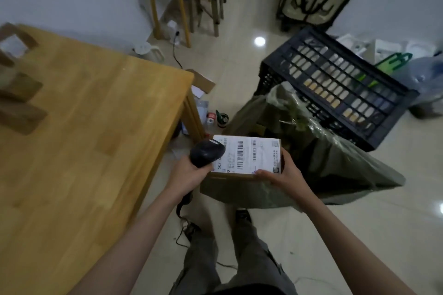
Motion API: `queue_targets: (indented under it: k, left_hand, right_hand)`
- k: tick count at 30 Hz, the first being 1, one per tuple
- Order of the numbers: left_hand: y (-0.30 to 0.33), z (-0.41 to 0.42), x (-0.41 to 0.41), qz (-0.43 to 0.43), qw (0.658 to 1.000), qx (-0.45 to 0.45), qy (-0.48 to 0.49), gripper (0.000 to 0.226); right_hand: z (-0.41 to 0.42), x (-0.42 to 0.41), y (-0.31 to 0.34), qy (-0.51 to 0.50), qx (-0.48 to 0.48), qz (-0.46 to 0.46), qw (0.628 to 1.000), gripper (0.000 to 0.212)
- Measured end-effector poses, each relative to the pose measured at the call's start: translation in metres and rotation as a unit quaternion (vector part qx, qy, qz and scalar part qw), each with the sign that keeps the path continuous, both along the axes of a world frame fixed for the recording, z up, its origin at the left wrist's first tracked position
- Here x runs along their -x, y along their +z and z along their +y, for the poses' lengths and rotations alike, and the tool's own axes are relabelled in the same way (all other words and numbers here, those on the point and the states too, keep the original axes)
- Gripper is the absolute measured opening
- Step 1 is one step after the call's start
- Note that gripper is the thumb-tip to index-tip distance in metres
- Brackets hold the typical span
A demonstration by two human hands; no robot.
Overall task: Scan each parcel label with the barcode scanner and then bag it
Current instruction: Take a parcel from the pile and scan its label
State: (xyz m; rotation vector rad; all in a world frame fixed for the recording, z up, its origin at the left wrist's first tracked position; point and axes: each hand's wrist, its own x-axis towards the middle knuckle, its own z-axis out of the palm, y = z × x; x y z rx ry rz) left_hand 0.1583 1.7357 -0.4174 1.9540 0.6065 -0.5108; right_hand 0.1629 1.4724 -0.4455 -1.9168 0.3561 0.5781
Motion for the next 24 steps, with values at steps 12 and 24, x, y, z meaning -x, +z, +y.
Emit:
queue_targets:
  k: [12, 24]
  left_hand:
    - [-0.092, -0.134, -0.072, 0.091, 0.989, 0.004, -0.119, 0.033]
    - [-0.156, -0.194, -0.077, 0.163, 0.946, 0.006, -0.281, 0.046]
  right_hand:
    - [-0.121, -0.012, -0.084, -0.134, -0.012, 0.172, 0.976, 0.084]
    - [-0.15, -0.009, -0.121, -0.045, 0.099, 0.364, 0.925, 0.051]
